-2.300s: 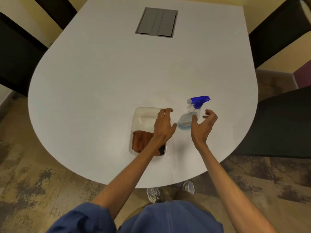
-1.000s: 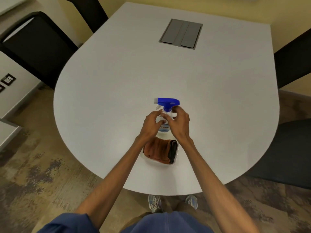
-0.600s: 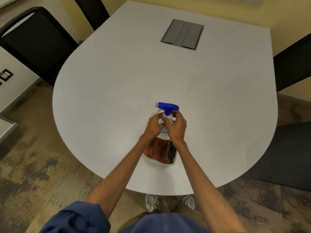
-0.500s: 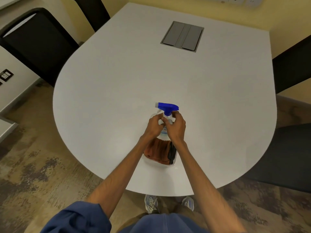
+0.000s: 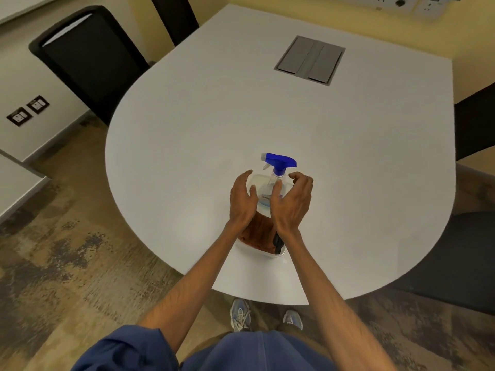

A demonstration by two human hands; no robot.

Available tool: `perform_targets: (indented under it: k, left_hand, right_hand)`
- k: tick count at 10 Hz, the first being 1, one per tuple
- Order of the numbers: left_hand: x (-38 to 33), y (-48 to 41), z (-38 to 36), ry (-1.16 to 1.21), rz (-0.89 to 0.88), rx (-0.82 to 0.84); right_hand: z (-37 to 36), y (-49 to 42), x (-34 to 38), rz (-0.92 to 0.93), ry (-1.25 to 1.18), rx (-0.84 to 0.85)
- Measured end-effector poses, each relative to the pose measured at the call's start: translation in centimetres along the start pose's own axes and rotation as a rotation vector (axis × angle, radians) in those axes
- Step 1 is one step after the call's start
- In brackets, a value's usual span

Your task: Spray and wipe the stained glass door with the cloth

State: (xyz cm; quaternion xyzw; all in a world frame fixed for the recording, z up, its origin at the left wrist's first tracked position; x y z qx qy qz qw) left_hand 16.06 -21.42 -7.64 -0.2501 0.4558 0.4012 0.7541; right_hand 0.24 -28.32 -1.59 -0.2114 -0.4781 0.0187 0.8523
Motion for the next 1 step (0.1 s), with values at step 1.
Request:
perform_targets:
  k: [1]
  left_hand:
    - [-0.07,0.28,2.86,0.024,-0.031,-0.14]
  right_hand:
    - [0.83,0.92,3.3,0.162,-0.089,-0.059]
Point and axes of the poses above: each hand's wrist, its own y-axis away from the middle knuckle, its own z-axis out of the back of the hand, x = y × z, the point moved 10 cm from there along -y, towards the middle knuckle, and after that the axes turned 13 degrees about -x, right-handed, at the moved point
